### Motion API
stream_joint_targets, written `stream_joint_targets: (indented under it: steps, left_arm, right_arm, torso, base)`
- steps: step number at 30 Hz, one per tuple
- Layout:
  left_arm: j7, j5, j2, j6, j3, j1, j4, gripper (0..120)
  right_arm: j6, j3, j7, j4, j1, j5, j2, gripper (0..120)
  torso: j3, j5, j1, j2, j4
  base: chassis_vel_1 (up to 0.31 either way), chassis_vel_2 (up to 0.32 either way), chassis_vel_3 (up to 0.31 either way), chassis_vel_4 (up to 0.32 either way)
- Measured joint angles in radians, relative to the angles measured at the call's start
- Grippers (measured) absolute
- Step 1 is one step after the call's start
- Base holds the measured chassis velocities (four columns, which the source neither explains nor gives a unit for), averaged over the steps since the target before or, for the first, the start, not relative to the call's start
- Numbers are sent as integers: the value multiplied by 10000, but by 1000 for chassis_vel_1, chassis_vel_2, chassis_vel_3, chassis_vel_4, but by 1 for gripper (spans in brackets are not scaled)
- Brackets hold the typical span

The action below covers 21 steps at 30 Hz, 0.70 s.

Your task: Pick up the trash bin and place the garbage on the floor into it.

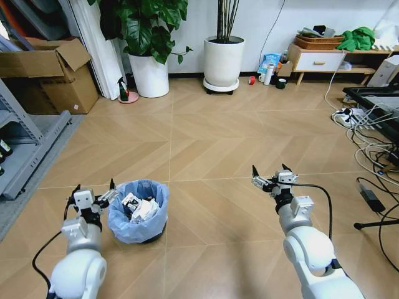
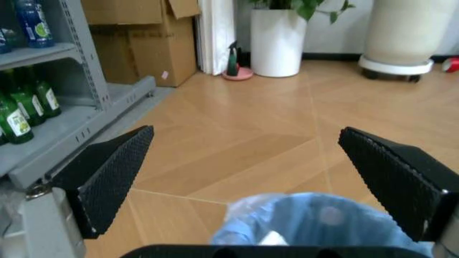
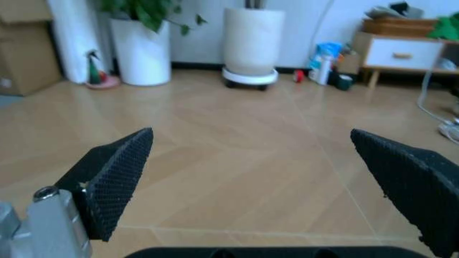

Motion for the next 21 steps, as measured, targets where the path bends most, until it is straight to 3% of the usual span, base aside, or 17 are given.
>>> stream_joint_targets:
  steps: [5, 11, 21]
  left_arm:
    - [1266, 227, -202, -148, -96, 914, -742, 100]
    - [1838, 338, -65, -186, -287, 1291, -835, 100]
    - [1510, 626, -238, -235, -292, 1377, -571, 100]
  right_arm:
    - [314, 326, -958, 714, -599, -54, -404, 100]
    - [768, 699, -1395, 711, -733, -401, -395, 100]
    - [906, 908, -706, 557, -779, -825, 105, 100]
  torso:
    - [0, -1, 0, 0, -2]
    - [1, 0, 0, 0, -2]
    - [1, -2, 0, 0, -1]
  base:
    - [0, 0, 0, 0]
    - [0, 0, 0, 0]
    - [0, 0, 0, 0]
